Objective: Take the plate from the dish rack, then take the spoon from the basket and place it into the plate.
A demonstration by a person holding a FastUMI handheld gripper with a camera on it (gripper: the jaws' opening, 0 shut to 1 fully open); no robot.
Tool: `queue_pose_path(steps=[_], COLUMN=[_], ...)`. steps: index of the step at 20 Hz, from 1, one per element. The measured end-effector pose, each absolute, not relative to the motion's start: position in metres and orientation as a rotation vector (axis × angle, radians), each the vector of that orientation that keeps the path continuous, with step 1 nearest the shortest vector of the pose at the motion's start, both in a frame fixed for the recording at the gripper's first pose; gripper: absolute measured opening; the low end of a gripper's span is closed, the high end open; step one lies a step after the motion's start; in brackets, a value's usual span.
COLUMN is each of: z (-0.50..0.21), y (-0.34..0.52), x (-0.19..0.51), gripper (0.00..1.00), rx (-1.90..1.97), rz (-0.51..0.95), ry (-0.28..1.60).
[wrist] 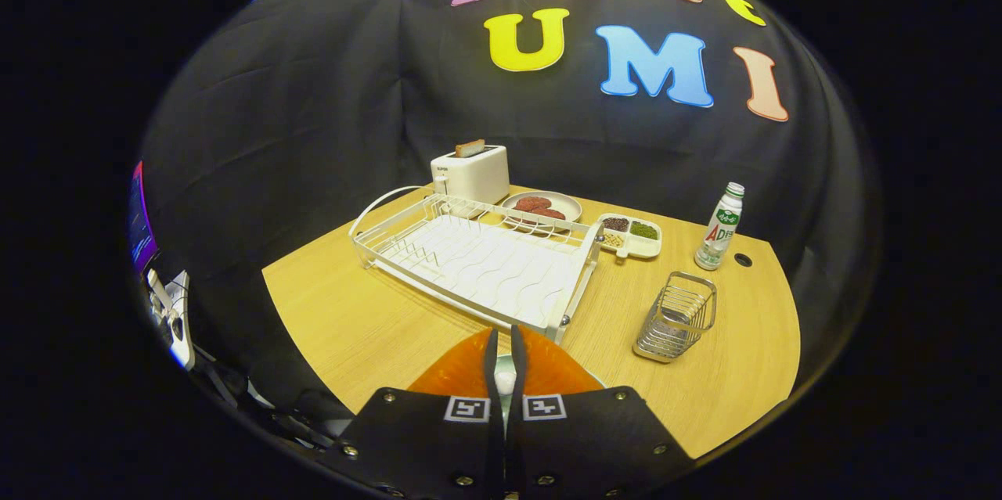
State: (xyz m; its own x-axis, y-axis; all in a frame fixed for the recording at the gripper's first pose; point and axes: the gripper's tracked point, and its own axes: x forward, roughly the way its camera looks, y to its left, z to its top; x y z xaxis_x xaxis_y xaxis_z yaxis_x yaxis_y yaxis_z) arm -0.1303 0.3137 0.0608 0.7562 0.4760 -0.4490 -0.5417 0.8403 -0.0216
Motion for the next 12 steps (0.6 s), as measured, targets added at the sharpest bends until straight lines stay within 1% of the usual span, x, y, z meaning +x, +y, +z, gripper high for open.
queue_pose_path(steps=[4, 5, 7, 9, 10, 11, 12], z=[0.06, 0.056, 0.054, 0.055, 0.055, 0.057, 0.063], y=[0.318, 0.318, 0.313, 0.311, 0.307, 0.305, 0.3], x=[-0.126, -0.125, -0.119, -0.113, -0.111, -0.108, -0.106], gripper=[0.02, 0.04, 0.11, 0.14, 0.14, 0.17, 0.19], rx=[-0.168, -0.165, -0.166, -0.154, -0.148, -0.146, -0.147], rz=[0.56, 0.562, 0.542, 0.521, 0.509, 0.499, 0.481], ry=[0.45, 0.462, 0.468, 0.467, 0.47, 0.47, 0.462])
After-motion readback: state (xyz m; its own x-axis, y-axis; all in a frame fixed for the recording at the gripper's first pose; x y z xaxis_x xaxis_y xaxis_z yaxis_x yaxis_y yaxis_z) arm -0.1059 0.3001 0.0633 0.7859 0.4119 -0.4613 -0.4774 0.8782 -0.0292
